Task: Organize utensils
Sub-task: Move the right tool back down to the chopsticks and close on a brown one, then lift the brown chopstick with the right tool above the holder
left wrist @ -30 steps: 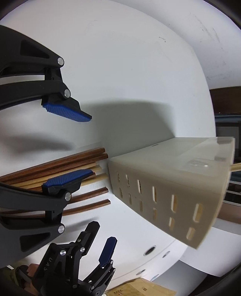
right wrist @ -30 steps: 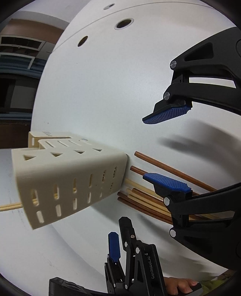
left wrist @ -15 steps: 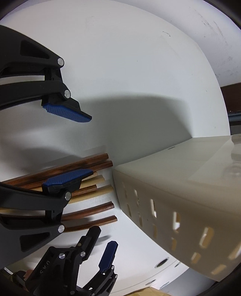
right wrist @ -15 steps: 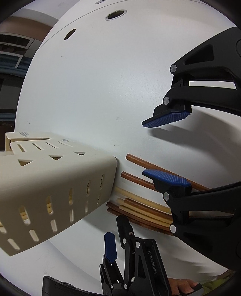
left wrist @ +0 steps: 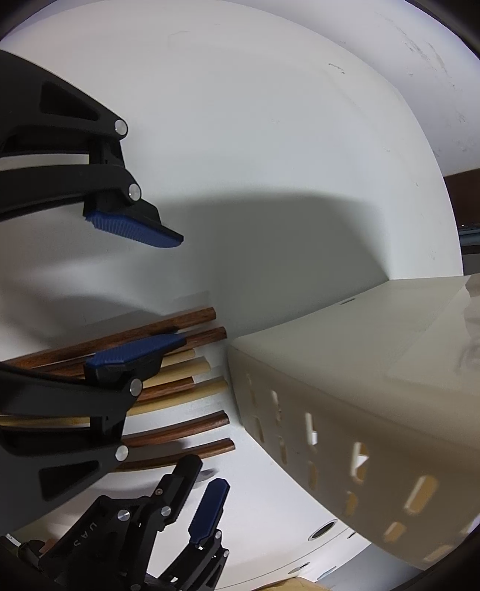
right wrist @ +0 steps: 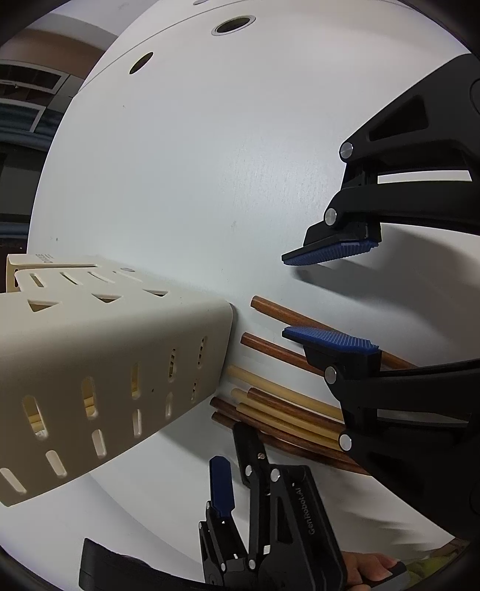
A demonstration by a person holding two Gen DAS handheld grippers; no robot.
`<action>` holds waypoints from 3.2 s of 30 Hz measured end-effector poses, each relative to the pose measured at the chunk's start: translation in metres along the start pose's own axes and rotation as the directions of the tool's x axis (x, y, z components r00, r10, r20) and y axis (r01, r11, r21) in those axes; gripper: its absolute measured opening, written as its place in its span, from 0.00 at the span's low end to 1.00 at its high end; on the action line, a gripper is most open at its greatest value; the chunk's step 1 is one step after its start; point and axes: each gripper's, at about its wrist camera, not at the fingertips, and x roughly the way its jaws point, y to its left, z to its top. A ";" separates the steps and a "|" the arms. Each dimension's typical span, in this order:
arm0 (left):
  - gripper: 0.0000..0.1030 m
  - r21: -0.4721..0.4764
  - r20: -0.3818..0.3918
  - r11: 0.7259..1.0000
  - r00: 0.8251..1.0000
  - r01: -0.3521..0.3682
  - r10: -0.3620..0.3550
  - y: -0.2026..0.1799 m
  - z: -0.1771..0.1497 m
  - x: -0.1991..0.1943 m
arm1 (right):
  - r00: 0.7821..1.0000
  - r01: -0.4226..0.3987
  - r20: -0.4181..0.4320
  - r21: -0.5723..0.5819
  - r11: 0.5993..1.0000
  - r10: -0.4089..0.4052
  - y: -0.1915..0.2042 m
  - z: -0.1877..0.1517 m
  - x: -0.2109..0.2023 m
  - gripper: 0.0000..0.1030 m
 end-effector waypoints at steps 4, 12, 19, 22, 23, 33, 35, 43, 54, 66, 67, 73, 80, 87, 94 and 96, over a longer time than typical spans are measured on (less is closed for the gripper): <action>0.46 0.005 0.000 1.000 1.000 -0.008 0.008 -0.004 0.001 -0.001 | 1.000 0.017 -0.008 -0.014 1.000 -0.017 0.005 -0.002 0.003 0.32; 0.20 0.058 -0.009 0.998 1.000 -0.001 0.002 -0.019 0.006 -0.006 | 1.000 -0.002 -0.009 -0.039 0.999 0.002 0.014 -0.007 -0.001 0.11; 0.07 0.037 0.014 0.999 1.000 -0.006 0.005 -0.014 0.008 -0.012 | 0.999 -0.037 0.027 0.008 0.999 0.037 0.006 -0.008 -0.006 0.06; 0.06 0.030 0.036 1.000 0.999 -0.006 0.005 -0.014 0.006 -0.018 | 0.996 -0.040 0.075 0.011 0.999 0.039 0.000 -0.006 -0.017 0.06; 0.06 0.022 0.060 1.000 0.998 -0.002 0.000 -0.014 0.005 -0.025 | 0.994 -0.044 0.098 0.015 0.999 0.043 -0.001 -0.004 -0.024 0.06; 0.06 -0.031 0.301 0.992 0.948 0.119 -0.105 -0.009 -0.004 -0.111 | 0.946 -0.086 0.315 0.028 0.996 0.073 -0.013 0.010 -0.091 0.06; 0.06 -0.038 0.336 0.990 0.935 0.136 -0.116 -0.012 -0.009 -0.123 | 0.934 -0.087 0.350 0.026 0.996 0.073 -0.014 0.011 -0.103 0.06; 0.06 -0.019 0.473 0.994 0.877 0.107 -0.085 -0.025 -0.024 -0.177 | 0.888 -0.075 0.453 -0.013 0.997 0.073 -0.007 0.013 -0.136 0.06; 0.06 0.002 0.614 0.997 0.787 0.077 -0.062 -0.032 -0.020 -0.232 | 0.825 -0.070 0.559 -0.046 0.996 0.084 0.002 0.012 -0.180 0.06; 0.06 0.018 0.709 0.997 0.703 0.070 -0.062 -0.039 -0.003 -0.258 | 0.740 -0.069 0.665 -0.079 0.994 0.104 0.012 0.034 -0.215 0.06; 0.06 0.019 0.716 0.997 0.696 0.073 -0.065 -0.038 -0.003 -0.259 | 0.732 -0.075 0.673 -0.077 0.994 0.107 0.011 0.035 -0.217 0.06; 0.06 0.022 0.763 0.998 0.645 0.055 -0.052 -0.041 -0.002 -0.266 | 0.696 -0.086 0.707 -0.096 0.992 0.128 0.009 0.046 -0.218 0.06; 0.06 0.006 0.813 0.999 0.581 0.036 -0.026 -0.044 -0.005 -0.280 | 0.657 -0.071 0.737 -0.151 0.986 0.160 0.016 0.050 -0.227 0.06; 0.06 -0.007 0.872 0.999 0.490 0.041 -0.014 -0.046 -0.015 -0.301 | 0.577 -0.076 0.795 -0.177 0.981 0.188 0.015 0.047 -0.250 0.06; 0.06 -0.002 0.926 1.000 0.379 0.028 -0.009 -0.052 -0.026 -0.311 | 0.468 -0.093 0.857 -0.193 0.977 0.214 0.007 0.041 -0.267 0.06; 0.06 0.001 0.939 0.999 0.344 0.040 -0.015 -0.052 -0.028 -0.313 | 0.437 -0.095 0.873 -0.193 0.977 0.215 0.004 0.039 -0.272 0.06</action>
